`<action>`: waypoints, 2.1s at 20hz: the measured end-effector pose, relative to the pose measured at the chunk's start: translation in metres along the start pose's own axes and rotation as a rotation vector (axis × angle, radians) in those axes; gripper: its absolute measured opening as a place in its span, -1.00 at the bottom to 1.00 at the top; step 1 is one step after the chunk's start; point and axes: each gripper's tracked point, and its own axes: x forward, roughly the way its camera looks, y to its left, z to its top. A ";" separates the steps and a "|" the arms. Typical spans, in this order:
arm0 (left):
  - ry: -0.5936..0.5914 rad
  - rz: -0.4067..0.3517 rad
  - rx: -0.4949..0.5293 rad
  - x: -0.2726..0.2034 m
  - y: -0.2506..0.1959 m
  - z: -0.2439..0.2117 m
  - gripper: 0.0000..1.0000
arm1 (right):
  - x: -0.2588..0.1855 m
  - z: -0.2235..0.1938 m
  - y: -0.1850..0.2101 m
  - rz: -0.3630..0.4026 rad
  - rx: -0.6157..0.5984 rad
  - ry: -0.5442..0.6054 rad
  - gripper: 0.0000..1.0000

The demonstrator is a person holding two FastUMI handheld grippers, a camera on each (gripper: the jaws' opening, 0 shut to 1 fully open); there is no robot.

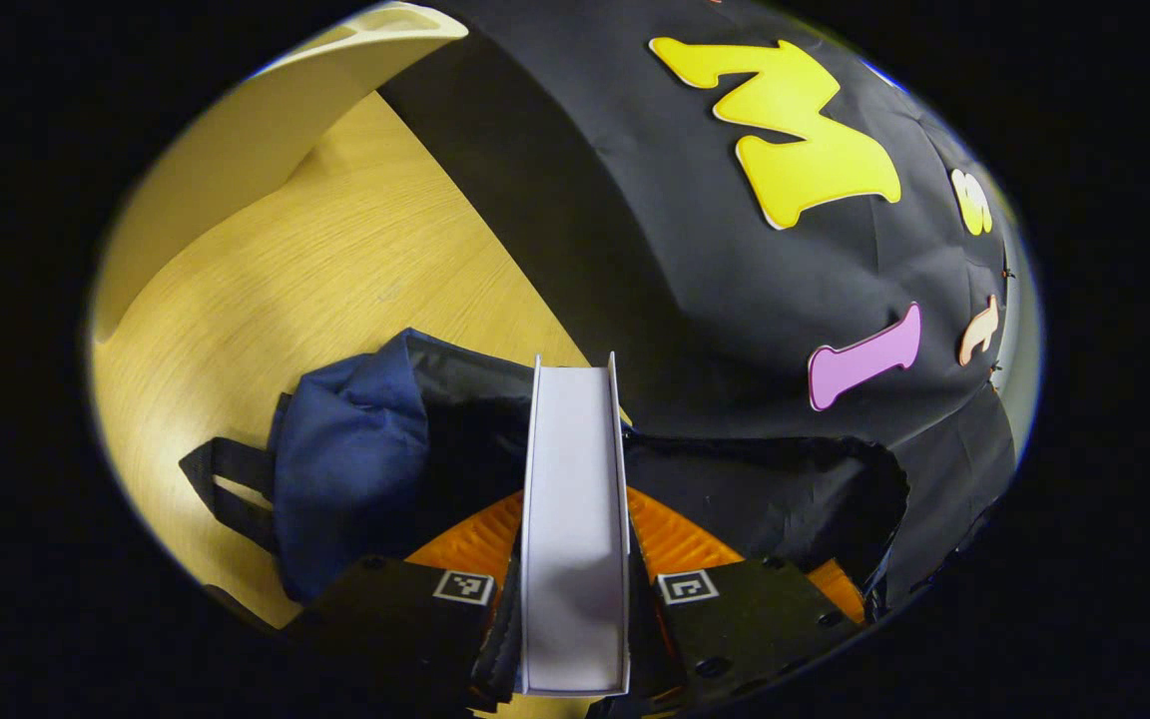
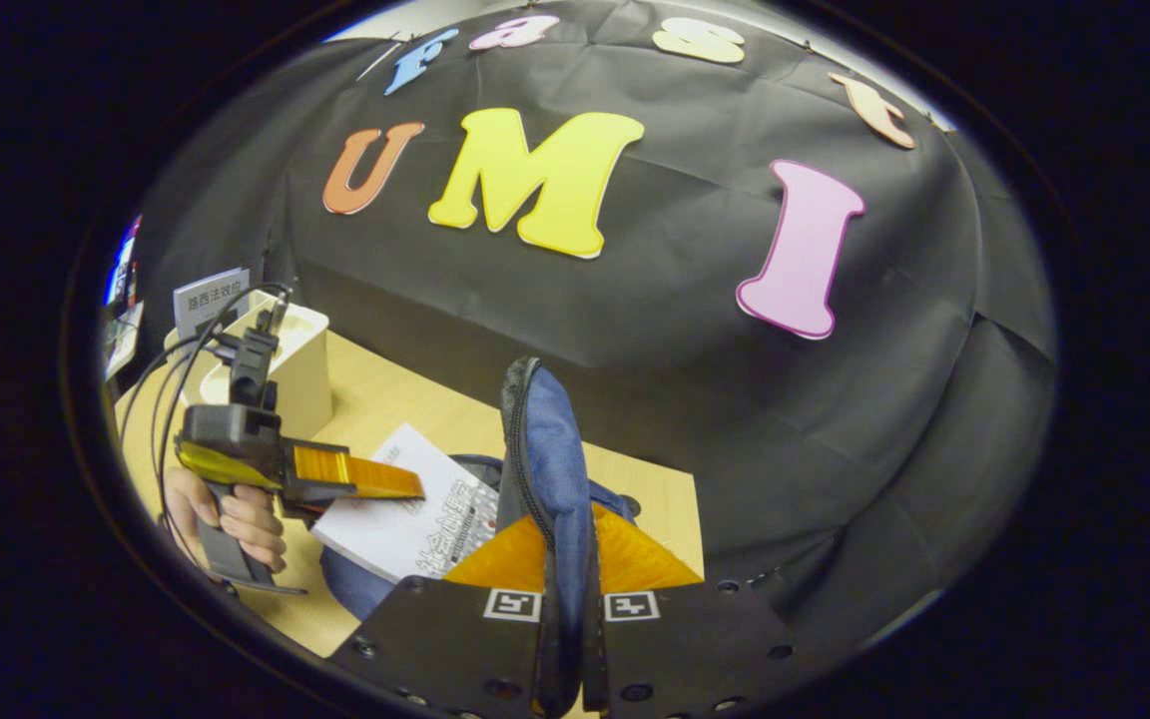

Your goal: Open the schoolbag, grab two books from the bookshelf and put them into the schoolbag.

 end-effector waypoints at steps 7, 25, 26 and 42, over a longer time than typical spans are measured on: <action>-0.091 -0.003 0.050 0.034 0.004 -0.032 -0.09 | -0.012 0.016 0.002 -0.014 -0.015 -0.055 -0.84; -0.064 0.207 0.358 0.061 0.045 -0.061 0.85 | -0.008 -0.009 0.007 -0.028 -0.045 0.002 -0.84; -0.059 0.221 0.394 0.055 0.047 -0.057 0.92 | -0.008 -0.011 0.009 -0.024 -0.040 0.005 -0.84; -0.255 0.342 0.787 -0.194 0.056 0.097 0.94 | -0.004 -0.040 0.013 -0.030 0.045 0.019 -0.84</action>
